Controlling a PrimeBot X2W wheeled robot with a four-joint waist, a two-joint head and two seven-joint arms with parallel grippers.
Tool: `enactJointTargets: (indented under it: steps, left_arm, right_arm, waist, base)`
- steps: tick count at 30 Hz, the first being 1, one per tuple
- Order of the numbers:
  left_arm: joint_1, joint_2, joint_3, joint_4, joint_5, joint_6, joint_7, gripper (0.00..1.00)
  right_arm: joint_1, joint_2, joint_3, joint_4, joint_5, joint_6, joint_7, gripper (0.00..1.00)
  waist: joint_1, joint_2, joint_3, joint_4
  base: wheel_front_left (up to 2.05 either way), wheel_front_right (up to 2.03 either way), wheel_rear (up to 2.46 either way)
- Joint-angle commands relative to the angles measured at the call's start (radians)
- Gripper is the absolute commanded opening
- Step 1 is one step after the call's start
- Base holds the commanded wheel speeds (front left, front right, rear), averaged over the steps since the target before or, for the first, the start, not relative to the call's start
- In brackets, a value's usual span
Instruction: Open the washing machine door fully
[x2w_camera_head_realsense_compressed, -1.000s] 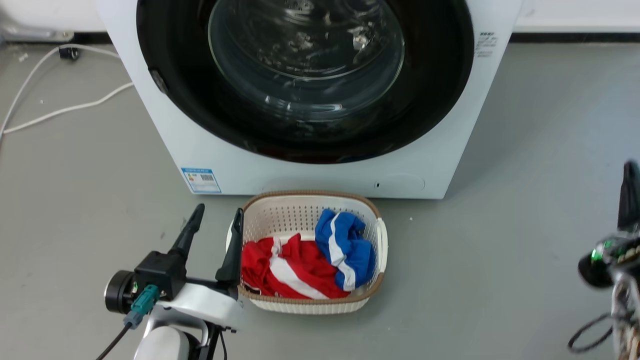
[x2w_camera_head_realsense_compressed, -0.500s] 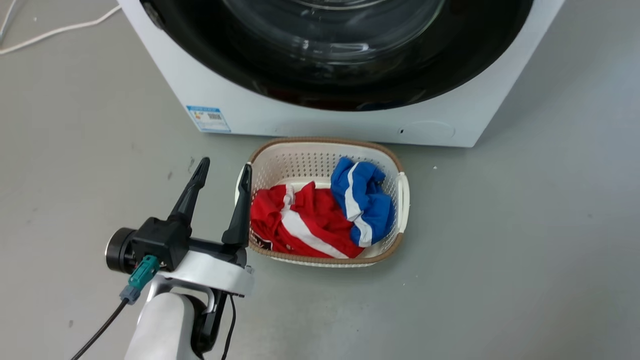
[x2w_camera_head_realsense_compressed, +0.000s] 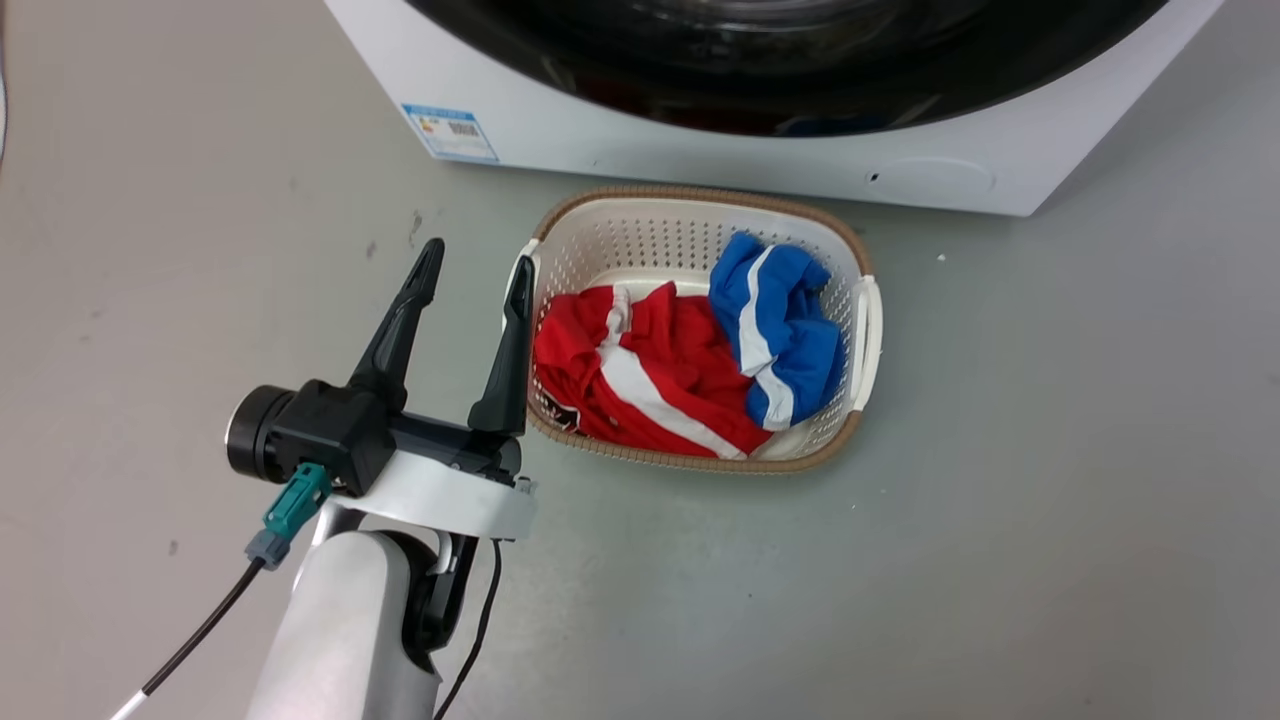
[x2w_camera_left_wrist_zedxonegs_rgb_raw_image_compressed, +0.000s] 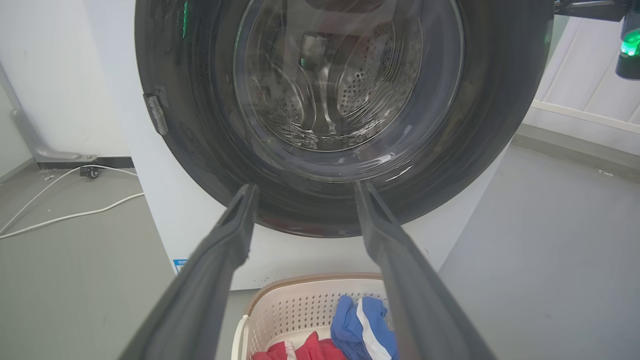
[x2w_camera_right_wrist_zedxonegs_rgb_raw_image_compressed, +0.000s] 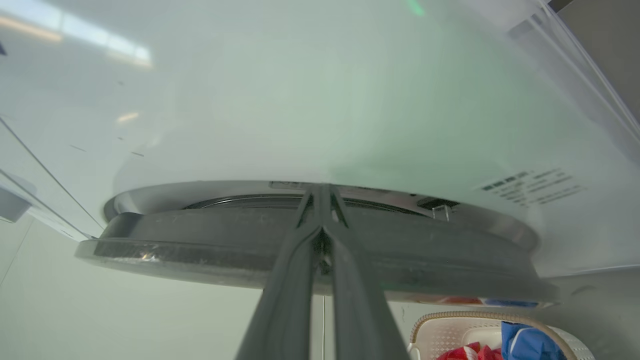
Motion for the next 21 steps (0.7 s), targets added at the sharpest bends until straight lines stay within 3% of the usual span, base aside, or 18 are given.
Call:
enactJointTargets:
  steps: [1, 10, 21]
  left_arm:
    - [-0.017, 0.000, 0.001, -0.005, -0.001, -0.002, -0.002, 1.00]
    - [-0.040, -0.007, -0.006, -0.017, -0.007, -0.001, -0.002, 1.00]
    - [-0.036, -0.010, -0.002, -0.004, -0.002, -0.001, -0.002, 1.00]
  right_arm:
    - [-0.026, 0.009, 0.010, 0.014, -0.013, 0.000, 0.011, 0.00]
    - [-0.112, 0.024, 0.047, 0.089, -0.064, 0.000, 0.046, 0.00]
    - [-0.048, 0.029, 0.064, 0.041, -0.041, 0.001, 0.259, 0.00]
  waist:
    - [-0.0002, 0.0000, 0.025, 0.015]
    - [-0.0002, 0.0000, 0.077, 0.029]
    - [-0.0002, 0.0000, 0.057, 0.011]
  base:
    - [0.00, 0.00, 0.00]
    - [0.00, 0.00, 0.00]
    - [0.00, 0.00, 0.00]
